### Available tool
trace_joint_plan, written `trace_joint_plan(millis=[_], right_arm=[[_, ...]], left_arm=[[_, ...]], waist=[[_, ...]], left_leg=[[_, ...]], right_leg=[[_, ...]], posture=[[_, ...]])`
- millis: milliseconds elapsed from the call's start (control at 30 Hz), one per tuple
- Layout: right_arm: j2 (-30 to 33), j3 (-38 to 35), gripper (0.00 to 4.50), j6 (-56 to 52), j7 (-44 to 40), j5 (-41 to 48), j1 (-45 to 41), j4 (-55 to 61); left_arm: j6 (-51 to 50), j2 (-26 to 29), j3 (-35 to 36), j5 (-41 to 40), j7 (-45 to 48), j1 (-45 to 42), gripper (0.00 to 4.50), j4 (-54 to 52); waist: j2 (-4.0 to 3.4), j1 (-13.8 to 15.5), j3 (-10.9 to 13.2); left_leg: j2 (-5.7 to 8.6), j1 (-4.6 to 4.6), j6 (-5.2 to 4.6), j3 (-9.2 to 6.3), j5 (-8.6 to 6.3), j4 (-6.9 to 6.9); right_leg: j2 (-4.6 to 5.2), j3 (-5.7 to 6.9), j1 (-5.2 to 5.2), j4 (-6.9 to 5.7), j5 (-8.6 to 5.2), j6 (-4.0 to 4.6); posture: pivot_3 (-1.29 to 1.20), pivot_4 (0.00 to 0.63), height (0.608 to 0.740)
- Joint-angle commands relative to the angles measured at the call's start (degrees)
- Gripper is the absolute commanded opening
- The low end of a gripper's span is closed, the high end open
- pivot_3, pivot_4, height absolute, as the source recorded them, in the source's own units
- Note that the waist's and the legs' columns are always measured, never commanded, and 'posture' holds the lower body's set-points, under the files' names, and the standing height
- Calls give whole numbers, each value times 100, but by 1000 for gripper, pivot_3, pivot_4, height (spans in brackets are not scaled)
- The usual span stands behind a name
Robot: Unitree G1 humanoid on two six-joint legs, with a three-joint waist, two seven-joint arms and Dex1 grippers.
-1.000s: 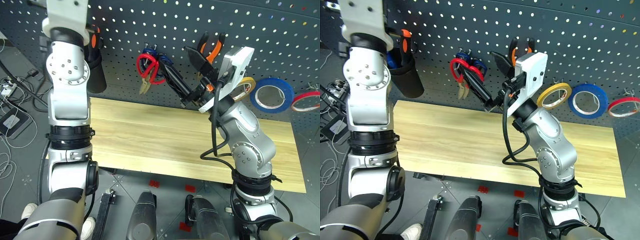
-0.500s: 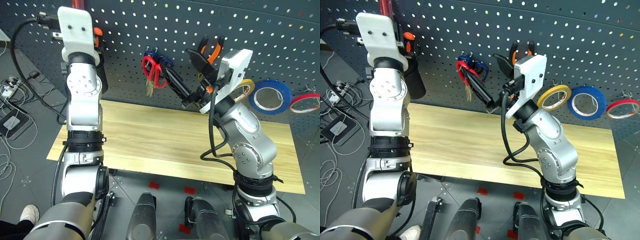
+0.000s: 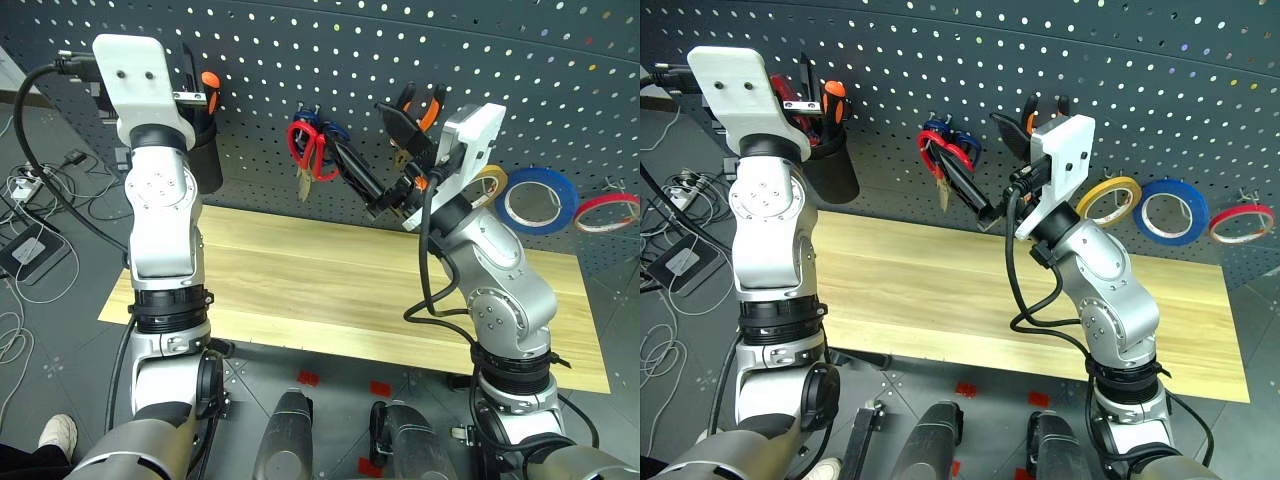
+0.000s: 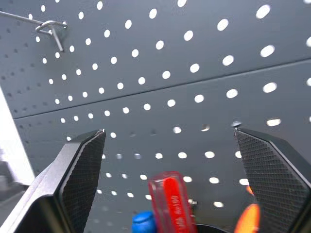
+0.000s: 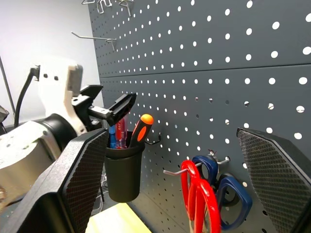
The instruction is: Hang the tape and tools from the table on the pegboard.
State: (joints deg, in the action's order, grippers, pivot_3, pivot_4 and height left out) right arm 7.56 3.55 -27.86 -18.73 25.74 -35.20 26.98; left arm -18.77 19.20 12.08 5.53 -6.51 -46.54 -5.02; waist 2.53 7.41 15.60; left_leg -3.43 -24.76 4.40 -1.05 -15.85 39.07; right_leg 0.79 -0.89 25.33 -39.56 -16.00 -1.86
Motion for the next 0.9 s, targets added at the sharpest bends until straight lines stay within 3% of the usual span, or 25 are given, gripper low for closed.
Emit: trace_joint_plan(millis=[33,200,400,500,733,900], right_arm=[[270,-35,4500,228,-106,-149,268,527],[771,-2,4500,153,-60,-478,1048,957],[795,-90,4500,-400,1083,-1525,1994,744],[970,82,4500,-323,1192,-2031,2347,642],[588,-313,4500,-66,1809,-2450,3226,-5],[452,-328,4500,371,1853,-2592,3655,-685]], left_arm=[[-422,-5,-167,54,196,389,4468,-1275],[-935,-147,-832,62,675,1583,4468,-2543],[-1196,-529,-1258,-30,870,3085,4468,-2787],[-1117,-700,-1221,-135,939,3512,4468,-2375],[-724,-829,-1144,-605,1462,3788,4468,-1004],[-406,-921,-1119,-828,1705,3850,4468,-59]], waist=[[-1,0,-19],[-7,5,-64],[-12,-1,-165],[-23,-1,-189],[-48,-17,-314],[-108,-135,-385]], left_leg=[[0,0,0,0,0,0],[2,1,-2,3,0,-1],[4,34,-5,11,-2,-3],[8,40,-8,10,-2,-3],[11,53,-31,10,-14,-8],[13,103,-56,1,-29,-17]], right_leg=[[0,-1,0,0,0,0],[4,-5,-1,-4,0,0],[4,-21,-20,-30,-9,14],[4,-21,-23,-30,-13,22],[4,-20,-46,6,-14,23],[4,-10,-122,55,-15,23]], posture=[[205,193,740],[197,201,740],[178,203,740],[159,198,740],[132,188,740],[91,182,740]])
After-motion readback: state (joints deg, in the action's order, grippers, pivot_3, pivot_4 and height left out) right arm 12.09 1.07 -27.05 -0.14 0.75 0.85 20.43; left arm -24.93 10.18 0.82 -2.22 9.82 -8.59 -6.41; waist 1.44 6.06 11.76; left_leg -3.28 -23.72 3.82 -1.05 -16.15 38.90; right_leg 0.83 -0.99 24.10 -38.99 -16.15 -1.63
